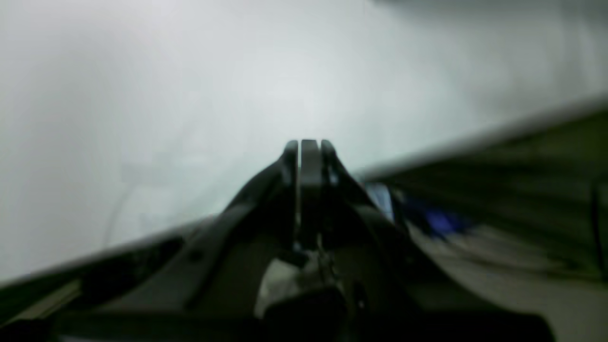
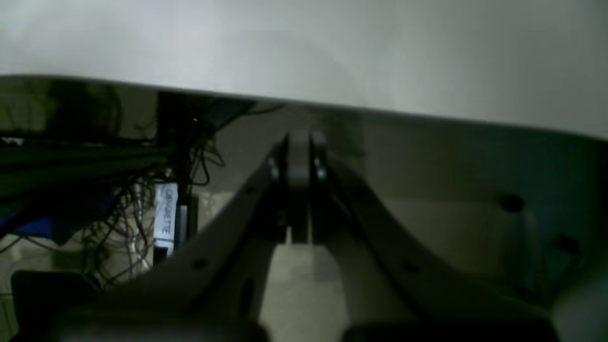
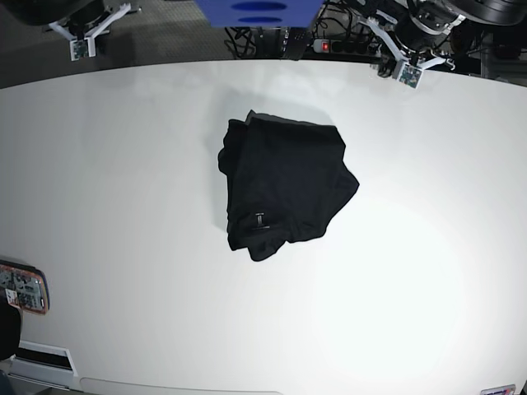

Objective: Fold the T-shirt properly

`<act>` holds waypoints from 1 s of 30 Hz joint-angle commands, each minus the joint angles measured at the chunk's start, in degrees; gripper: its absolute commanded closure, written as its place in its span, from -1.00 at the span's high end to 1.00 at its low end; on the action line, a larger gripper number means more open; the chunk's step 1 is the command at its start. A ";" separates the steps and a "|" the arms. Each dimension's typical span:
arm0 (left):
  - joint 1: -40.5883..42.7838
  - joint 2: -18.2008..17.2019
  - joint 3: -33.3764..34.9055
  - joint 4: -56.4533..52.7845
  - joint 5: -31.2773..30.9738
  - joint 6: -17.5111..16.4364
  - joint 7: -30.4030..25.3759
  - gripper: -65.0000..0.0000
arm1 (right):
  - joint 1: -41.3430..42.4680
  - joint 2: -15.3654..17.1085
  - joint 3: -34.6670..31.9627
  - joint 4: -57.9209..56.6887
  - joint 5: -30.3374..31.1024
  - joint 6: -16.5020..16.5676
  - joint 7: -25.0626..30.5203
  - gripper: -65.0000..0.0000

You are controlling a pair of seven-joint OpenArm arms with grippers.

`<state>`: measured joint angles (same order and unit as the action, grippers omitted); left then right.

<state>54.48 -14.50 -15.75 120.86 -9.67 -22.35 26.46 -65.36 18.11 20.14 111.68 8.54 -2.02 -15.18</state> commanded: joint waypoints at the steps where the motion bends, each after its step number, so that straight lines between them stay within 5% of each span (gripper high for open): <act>1: 1.48 -0.66 -0.21 0.94 -0.39 0.33 -1.53 -1.00 | -0.70 0.40 0.03 0.89 -0.23 -0.31 1.07 -1.00; 7: 6.49 -3.39 7.44 -1.52 -0.04 0.33 -1.53 -1.00 | -1.41 3.21 -12.62 -0.86 -1.63 -0.31 0.54 -1.00; 13: 2.71 -7.43 23.62 -19.01 2.68 0.41 -1.89 -1.00 | 1.67 3.74 -21.77 -12.38 -14.03 -0.48 0.63 -1.00; 17: -5.73 -7.26 29.77 -33.25 2.95 0.41 -2.24 -1.00 | 10.73 3.74 -23.26 -24.07 -14.73 -5.93 1.07 -1.00; 20: -11.45 -7.26 32.23 -43.01 1.36 0.41 -7.60 -1.00 | 16.70 3.74 -25.02 -34.10 -14.73 -9.89 1.25 -1.00; 30: -32.81 -1.10 49.55 -93.30 1.54 0.41 -31.69 -1.00 | 37.01 -0.22 -28.71 -73.48 -14.73 -9.98 16.98 -1.00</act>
<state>20.95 -15.14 33.80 27.03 -8.16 -21.34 -6.33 -27.79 17.21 -8.73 37.34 -6.04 -11.55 1.69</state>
